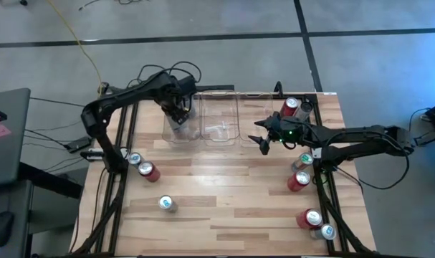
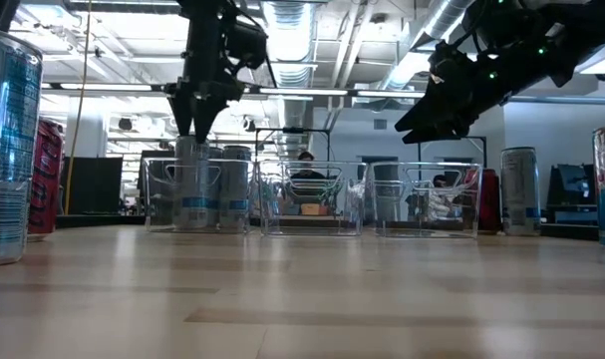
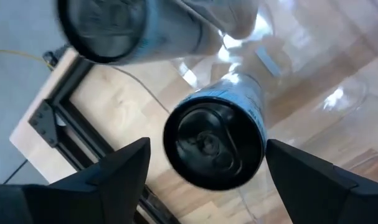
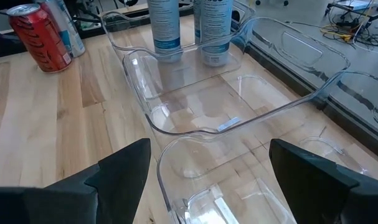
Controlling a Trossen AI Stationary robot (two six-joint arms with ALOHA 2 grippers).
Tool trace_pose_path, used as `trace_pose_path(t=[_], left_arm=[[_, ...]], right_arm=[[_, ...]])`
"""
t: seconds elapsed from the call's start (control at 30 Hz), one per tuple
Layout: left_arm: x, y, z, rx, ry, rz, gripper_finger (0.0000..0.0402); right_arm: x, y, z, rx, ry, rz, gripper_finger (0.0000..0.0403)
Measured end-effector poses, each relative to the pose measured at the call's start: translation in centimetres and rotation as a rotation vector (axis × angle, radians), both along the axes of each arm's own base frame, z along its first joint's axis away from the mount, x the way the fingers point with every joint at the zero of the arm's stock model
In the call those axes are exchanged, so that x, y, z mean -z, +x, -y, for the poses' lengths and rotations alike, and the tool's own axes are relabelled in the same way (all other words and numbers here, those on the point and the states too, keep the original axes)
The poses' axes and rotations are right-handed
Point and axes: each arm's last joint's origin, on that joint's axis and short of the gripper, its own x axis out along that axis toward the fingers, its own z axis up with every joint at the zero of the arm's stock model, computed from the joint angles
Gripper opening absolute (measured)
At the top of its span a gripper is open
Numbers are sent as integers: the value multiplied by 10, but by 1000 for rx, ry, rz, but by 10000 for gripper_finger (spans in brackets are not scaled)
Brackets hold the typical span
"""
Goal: Sort soda cans
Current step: Put the white-blue soda can into the left transparent bin
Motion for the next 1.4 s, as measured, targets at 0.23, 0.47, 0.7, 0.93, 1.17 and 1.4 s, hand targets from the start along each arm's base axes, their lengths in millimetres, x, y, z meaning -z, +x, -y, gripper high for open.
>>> trace_pose_path(t=[0.23, 0.47, 0.7, 0.93, 1.17, 1.4], left_arm=[[-36, -20, 14, -13, 103, 135, 314], [-48, -30, 39, -15, 159, 274, 314], [-13, -33, 50, -41, 168, 340, 314], [15, -37, 39, -68, 181, 337, 314], [22, -39, 27, -74, 213, 362, 314], [22, -39, 26, -57, 217, 355, 304]], right_arm=[[0, 0, 0, 1, 1, -1, 350], [1, 0, 0, 0, 4, -11, 350], [2, -1, 0, 1, 7, -24, 350], [2, -1, 0, 7, 18, -11, 350], [0, 0, 0, 8, 18, 2, 350], [1, 0, 0, 7, 18, 1, 350]])
